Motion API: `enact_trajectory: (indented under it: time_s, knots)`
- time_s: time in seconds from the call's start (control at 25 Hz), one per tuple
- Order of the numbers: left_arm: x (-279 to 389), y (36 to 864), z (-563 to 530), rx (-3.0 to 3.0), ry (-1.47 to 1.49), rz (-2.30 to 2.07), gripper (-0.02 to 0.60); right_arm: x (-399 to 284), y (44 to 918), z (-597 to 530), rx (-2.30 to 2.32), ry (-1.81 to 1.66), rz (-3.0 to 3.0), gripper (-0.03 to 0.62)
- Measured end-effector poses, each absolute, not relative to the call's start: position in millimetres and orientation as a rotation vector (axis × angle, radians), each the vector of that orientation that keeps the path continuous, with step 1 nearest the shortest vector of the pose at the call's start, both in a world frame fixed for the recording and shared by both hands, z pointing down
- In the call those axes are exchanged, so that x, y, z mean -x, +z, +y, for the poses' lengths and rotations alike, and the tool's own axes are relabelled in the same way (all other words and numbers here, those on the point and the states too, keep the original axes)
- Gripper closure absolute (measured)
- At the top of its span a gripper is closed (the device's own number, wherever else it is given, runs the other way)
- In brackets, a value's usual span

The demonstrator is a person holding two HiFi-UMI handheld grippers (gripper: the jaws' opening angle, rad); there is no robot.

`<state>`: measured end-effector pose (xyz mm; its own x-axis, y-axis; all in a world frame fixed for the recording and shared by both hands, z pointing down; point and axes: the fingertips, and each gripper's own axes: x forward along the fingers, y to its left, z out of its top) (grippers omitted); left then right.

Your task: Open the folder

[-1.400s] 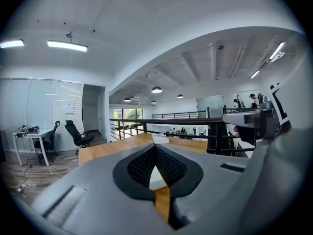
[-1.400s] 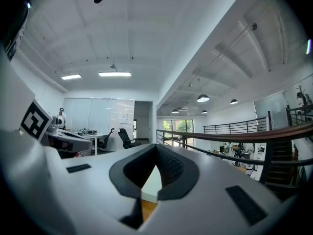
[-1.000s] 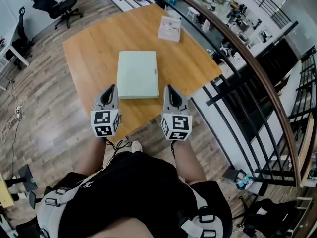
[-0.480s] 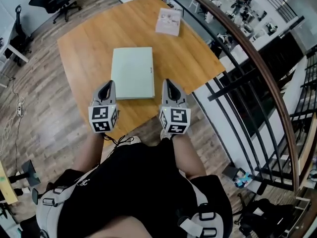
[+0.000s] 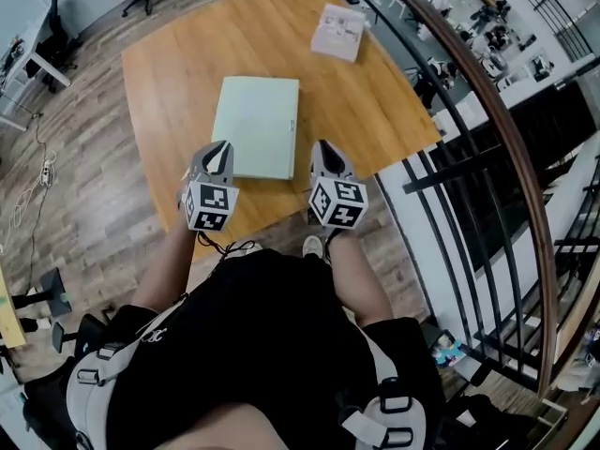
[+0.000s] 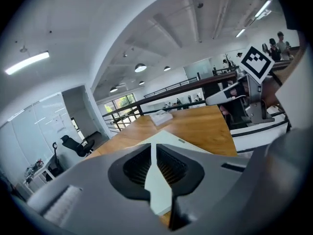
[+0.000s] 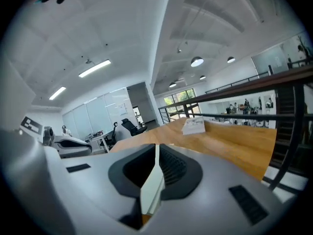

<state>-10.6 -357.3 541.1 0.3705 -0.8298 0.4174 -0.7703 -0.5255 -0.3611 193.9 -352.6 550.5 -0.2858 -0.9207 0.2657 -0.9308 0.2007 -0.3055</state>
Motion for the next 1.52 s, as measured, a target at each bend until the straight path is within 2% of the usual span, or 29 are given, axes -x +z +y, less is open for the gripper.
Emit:
enact_trajectory:
  time_s: [0.12, 0.28, 0.44, 0.92, 1.52]
  knots:
    - [5, 556, -355, 2.536, -0.929, 1.392, 0.437, -193, 575, -357, -1.833, 0.828, -2.433, 0.577]
    - [0, 575, -349, 2.533, -1.033, 1.255, 0.374, -184, 610, -360, -1.753, 1.028, -2.416, 0.526]
    - [-20, 599, -338, 2.544, -1.125, 1.074, 0.324, -176, 644, -359, -1.668, 1.186, -2.377, 0.52]
    - [-64, 679, -309, 2.395, -1.439, 0.669, 0.314, -164, 711, -341, -1.536, 1.573, -2.265, 0.514]
    - [-65, 728, -311, 2.312, -1.605, 0.566, 0.314, -142, 726, -342, -1.404, 1.717, -2.255, 0.511]
